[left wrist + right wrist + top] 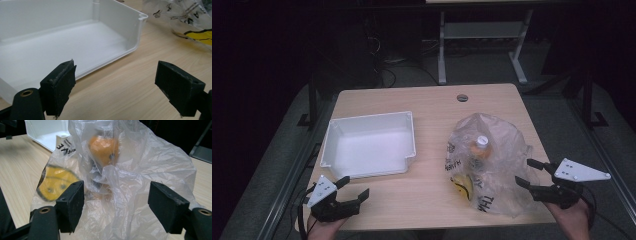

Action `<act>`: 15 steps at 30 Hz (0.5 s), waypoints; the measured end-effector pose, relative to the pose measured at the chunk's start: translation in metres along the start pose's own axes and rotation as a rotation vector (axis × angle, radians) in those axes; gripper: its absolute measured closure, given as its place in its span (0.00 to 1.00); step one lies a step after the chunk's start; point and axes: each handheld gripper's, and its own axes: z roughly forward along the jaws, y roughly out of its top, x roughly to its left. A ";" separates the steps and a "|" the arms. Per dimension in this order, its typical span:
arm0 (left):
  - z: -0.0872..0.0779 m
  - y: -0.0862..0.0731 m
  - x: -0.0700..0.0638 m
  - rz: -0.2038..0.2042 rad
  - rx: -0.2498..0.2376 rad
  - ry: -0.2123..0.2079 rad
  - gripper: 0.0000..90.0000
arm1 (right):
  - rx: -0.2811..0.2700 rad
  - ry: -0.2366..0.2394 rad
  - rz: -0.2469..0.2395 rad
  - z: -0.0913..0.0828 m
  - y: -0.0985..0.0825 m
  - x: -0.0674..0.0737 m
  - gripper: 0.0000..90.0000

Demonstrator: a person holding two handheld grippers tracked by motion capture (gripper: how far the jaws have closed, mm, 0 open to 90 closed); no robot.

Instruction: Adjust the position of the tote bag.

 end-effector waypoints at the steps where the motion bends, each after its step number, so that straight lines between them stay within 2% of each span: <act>1: 0.000 0.000 0.000 0.000 0.000 0.000 0.18 | -0.002 0.001 0.005 0.000 0.000 0.000 0.32; 3: 0.000 0.000 -0.001 0.010 -0.002 -0.012 0.18 | -0.004 -0.001 0.004 0.000 0.000 0.000 0.32; 4: 0.001 0.001 -0.001 0.012 -0.007 -0.035 0.18 | -0.005 -0.004 0.004 0.000 0.001 -0.001 0.32; 7: 0.003 0.002 -0.003 0.024 -0.005 -0.051 0.18 | -0.006 -0.003 0.009 0.001 0.000 -0.001 0.32; 9: 0.006 0.005 -0.005 0.035 -0.007 -0.084 0.18 | -0.004 -0.009 0.005 0.000 0.001 -0.001 0.32; 10: 0.008 0.008 -0.011 0.057 -0.003 -0.107 0.18 | -0.011 -0.010 0.001 0.000 0.001 0.000 0.32; 11: 0.008 0.008 -0.011 0.057 -0.003 -0.107 0.18 | -0.011 -0.012 0.004 0.000 0.002 0.001 0.32; 12: 0.009 0.011 -0.014 0.072 0.000 -0.127 0.18 | -0.011 -0.012 0.004 0.000 0.002 0.001 0.32; 14: 0.012 0.020 -0.024 0.129 0.008 -0.160 0.18 | -0.010 -0.012 0.004 -0.001 0.003 0.002 0.32; 15: 0.012 0.020 -0.024 0.129 0.008 -0.160 0.18 | -0.010 -0.012 0.004 -0.001 0.003 0.002 0.32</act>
